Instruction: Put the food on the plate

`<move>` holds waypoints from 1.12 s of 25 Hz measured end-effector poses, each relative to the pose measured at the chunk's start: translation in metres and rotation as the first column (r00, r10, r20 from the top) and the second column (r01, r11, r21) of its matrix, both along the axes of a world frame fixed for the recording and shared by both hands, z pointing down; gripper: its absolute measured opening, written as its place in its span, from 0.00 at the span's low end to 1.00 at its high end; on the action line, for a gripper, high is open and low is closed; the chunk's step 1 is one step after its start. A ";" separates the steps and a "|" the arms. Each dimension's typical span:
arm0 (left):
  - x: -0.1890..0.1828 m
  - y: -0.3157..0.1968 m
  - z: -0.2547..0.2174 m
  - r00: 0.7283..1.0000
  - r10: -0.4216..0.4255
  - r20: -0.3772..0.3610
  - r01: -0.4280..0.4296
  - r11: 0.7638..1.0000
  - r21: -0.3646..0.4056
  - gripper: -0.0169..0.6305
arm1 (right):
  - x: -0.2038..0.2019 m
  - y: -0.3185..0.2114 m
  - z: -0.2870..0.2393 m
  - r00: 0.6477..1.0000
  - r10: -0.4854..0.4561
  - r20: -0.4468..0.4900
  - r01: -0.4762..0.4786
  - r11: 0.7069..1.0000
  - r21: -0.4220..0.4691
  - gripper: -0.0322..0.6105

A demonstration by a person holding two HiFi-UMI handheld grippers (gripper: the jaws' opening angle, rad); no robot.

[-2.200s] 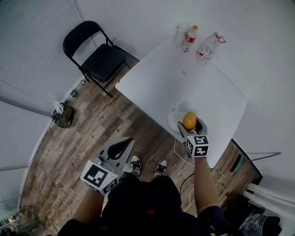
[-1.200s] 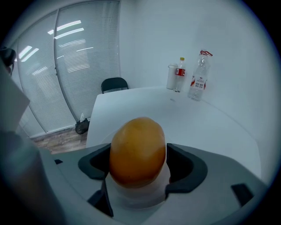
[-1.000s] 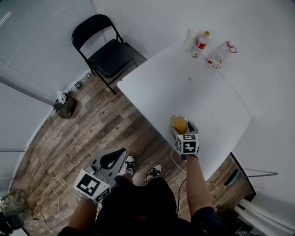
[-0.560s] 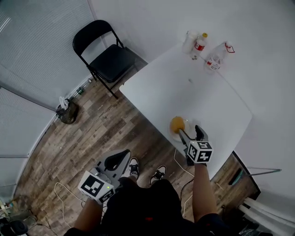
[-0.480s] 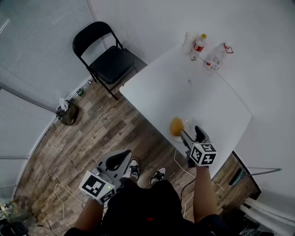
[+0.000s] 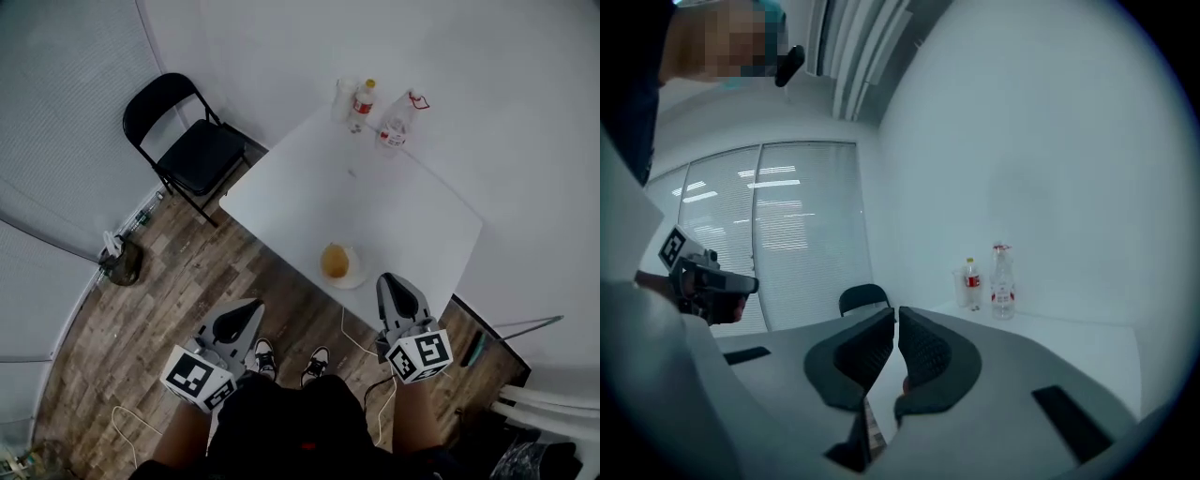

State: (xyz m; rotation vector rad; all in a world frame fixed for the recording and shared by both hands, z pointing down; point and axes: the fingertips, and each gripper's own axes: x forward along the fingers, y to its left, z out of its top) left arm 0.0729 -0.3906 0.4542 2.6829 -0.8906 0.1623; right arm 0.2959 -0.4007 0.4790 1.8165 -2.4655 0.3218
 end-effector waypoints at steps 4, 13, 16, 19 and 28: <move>0.017 -0.004 -0.023 0.999 0.040 -0.021 -0.039 0.998 0.052 0.06 | 0.004 0.029 -0.043 0.999 0.028 -0.046 -0.024 0.997 0.076 0.09; 0.053 0.001 -0.074 0.987 0.138 -0.081 -0.126 0.982 0.141 0.06 | 0.026 0.080 -0.111 0.990 0.107 -0.091 -0.090 0.980 0.178 0.09; 0.062 0.005 -0.085 0.984 0.164 -0.076 -0.149 0.973 0.174 0.06 | 0.029 0.085 -0.120 0.990 0.118 -0.081 -0.100 0.975 0.201 0.09; 0.067 0.007 -0.092 0.982 0.176 -0.073 -0.159 0.968 0.192 0.06 | 0.033 0.087 -0.123 0.989 0.127 -0.075 -0.109 0.973 0.202 0.09; 0.066 0.015 -0.102 0.981 0.177 -0.074 -0.157 0.964 0.216 0.06 | 0.030 0.089 -0.131 0.989 0.125 -0.075 -0.108 0.972 0.207 0.09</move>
